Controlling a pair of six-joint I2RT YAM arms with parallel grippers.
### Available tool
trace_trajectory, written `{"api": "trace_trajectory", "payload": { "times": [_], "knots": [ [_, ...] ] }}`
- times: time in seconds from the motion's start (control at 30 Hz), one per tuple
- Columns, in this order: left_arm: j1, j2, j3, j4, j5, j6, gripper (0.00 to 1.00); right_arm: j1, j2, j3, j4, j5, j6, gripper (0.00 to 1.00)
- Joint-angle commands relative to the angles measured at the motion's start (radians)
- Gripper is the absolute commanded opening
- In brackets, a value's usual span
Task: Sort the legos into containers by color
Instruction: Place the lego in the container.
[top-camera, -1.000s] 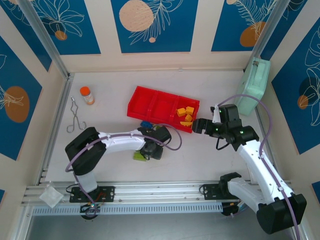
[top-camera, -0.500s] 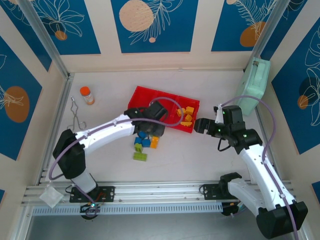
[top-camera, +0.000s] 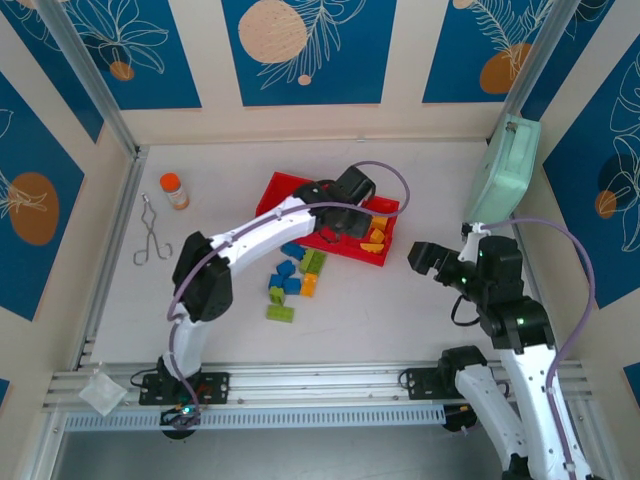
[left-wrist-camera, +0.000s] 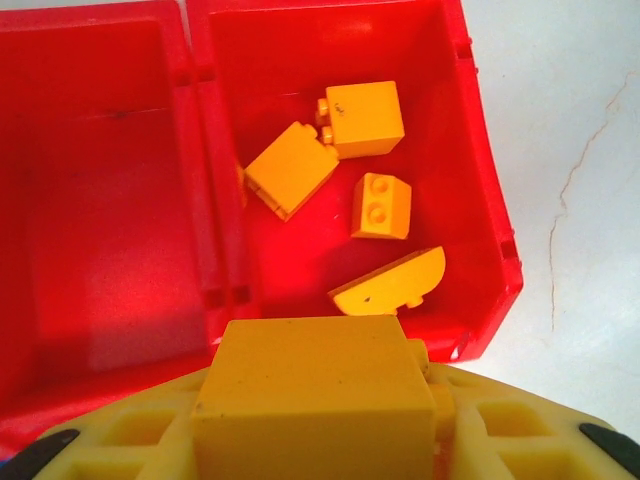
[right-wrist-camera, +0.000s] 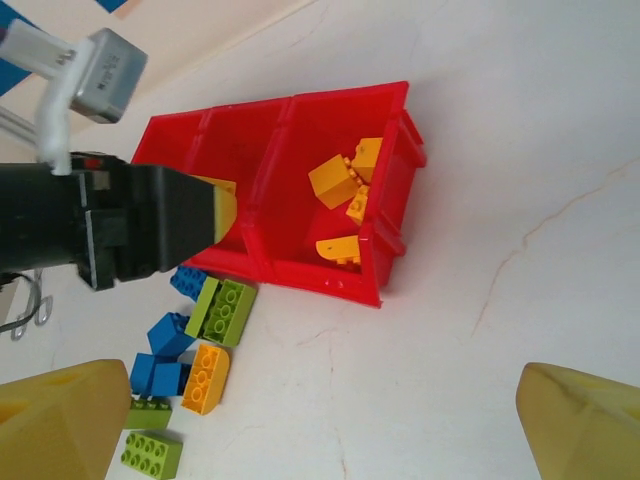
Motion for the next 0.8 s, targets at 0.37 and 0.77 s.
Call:
{"api": "trace_trajectory", "payload": {
  "times": [0.37, 0.77],
  "knots": [
    [-0.022, 0.205, 0.205, 0.006, 0.025, -0.037, 0.46, -0.003, -0.127, -0.049, -0.032, -0.036, -0.018, 0.99],
    [-0.020, 0.158, 0.178, 0.013, -0.013, -0.028, 0.69, 0.011, -0.105, -0.051, -0.033, -0.036, -0.027, 0.99]
  ]
}}
